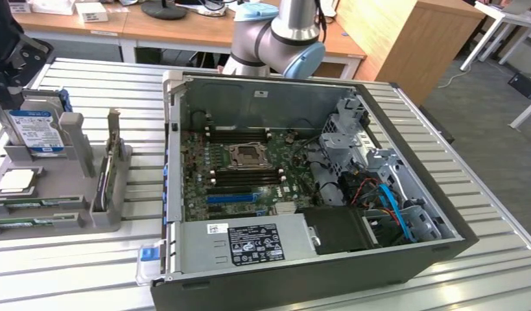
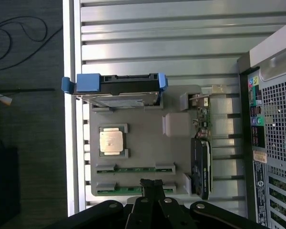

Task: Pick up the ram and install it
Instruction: 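Reach for the ram, then pick up the ram and move it above insertion slot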

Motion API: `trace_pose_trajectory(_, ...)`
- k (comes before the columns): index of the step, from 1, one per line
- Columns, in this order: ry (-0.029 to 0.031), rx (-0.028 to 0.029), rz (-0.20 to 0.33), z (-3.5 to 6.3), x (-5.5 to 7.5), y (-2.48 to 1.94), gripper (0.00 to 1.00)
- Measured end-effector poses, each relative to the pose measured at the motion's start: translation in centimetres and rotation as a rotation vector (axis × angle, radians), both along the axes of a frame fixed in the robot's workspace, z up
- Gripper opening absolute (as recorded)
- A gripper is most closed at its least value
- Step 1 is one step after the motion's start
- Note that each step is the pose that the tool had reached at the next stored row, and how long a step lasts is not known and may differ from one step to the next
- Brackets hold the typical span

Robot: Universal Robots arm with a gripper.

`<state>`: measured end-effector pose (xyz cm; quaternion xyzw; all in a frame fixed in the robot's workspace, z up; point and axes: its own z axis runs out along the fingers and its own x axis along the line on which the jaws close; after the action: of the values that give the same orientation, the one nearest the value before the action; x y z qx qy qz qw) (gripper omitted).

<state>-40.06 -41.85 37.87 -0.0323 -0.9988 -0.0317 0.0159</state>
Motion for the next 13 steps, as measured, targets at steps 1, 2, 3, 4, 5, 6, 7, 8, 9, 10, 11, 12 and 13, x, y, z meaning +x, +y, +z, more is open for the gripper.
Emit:
trace_pose_trajectory(1,-0.0001,0.0000,0.000,0.00,0.00,-0.01,0.11)
trace_pose_trajectory(2,0.0000,0.0000,0.000,0.00,0.01,-0.01,0.11)
trace_pose_trajectory(3,0.0000,0.0000,0.000,0.00,0.00,-0.01,0.11)
trace_pose_trajectory(4,-0.0001,0.0000,0.000,0.00,0.00,-0.01,0.11)
trace_pose_trajectory(5,0.0000,0.0000,0.000,0.00,0.00,-0.01,0.11)
trace_pose_trajectory(6,0.0000,0.0000,0.000,0.00,0.01,-0.01,0.11)
trace_pose_trajectory(7,0.0000,0.0000,0.000,0.00,0.00,-0.01,0.11)
trace_pose_trajectory(8,0.0000,0.0001,0.000,0.00,0.01,-0.01,0.11)
trace_pose_trajectory(9,-0.0001,0.0000,0.000,0.00,0.01,-0.01,0.11)
trace_pose_trajectory(10,0.0000,0.0000,0.000,0.00,0.00,-0.01,0.11)
trace_pose_trajectory(11,0.0000,0.0000,0.000,0.00,0.01,-0.01,0.11)
trace_pose_trajectory(12,0.0001,0.0000,0.001,0.00,0.00,-0.01,0.11)
trace_pose_trajectory(13,0.0002,0.0000,0.002,0.00,0.00,-0.01,0.11)
